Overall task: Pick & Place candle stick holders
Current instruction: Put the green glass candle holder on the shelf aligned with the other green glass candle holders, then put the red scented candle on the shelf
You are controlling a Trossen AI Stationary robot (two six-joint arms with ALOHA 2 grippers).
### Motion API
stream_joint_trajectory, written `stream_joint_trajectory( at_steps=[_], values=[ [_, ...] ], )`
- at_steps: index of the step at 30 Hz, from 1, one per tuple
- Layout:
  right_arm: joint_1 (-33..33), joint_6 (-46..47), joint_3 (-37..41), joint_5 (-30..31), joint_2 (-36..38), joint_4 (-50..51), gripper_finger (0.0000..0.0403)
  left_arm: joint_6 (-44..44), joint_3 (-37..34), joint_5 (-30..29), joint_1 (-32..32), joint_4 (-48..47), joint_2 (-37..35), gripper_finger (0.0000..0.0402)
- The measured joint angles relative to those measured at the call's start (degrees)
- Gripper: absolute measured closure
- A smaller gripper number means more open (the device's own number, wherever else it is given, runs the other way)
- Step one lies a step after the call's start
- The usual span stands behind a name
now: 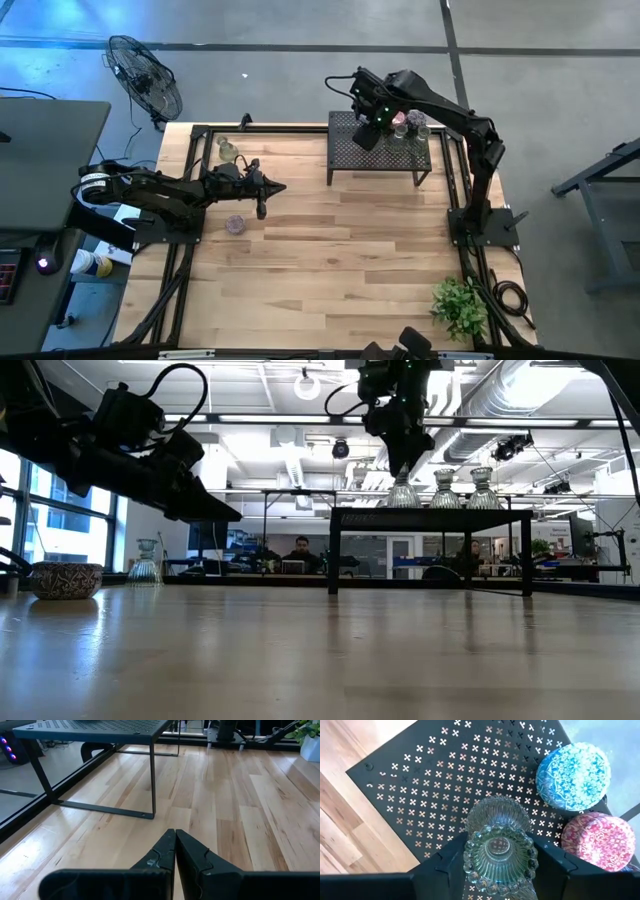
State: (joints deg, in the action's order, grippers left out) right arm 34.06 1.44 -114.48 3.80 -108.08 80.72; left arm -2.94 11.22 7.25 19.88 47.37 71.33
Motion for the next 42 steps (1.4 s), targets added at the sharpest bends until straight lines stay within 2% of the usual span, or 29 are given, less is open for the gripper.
stream_joint_trajectory(
  at_steps=[7,17,29,34,39,42],
  values=[
    [0.44,1.04,0.02,0.12,-0.68,0.98,0.0223,0.0,0.0,0.0,0.0,-0.12,0.0,0.0392],
    [0.43,1.09,0.02,0.43,-0.95,0.89,0.022,0.02,0.0,0.0,0.0,-0.22,0.0,0.0392],
    [0.44,1.26,0.02,2.06,-0.95,0.91,0.0167,0.0,0.0,0.0,0.0,-0.44,0.0,0.0392],
    [0.42,0.62,-0.11,2.88,-0.35,0.94,0.0158,0.01,0.0,-0.02,0.0,-0.43,0.0,0.0392],
    [0.39,-1.1,-3.78,4.47,1.59,1.04,0.0158,0.0,0.0,-0.02,0.0,-0.45,0.0,0.0392],
    [0.01,-1.76,-6.81,3.29,3.16,1.22,0.0158,0.0,0.0,-0.02,0.0,-1.19,0.0,0.0392]
  ],
)
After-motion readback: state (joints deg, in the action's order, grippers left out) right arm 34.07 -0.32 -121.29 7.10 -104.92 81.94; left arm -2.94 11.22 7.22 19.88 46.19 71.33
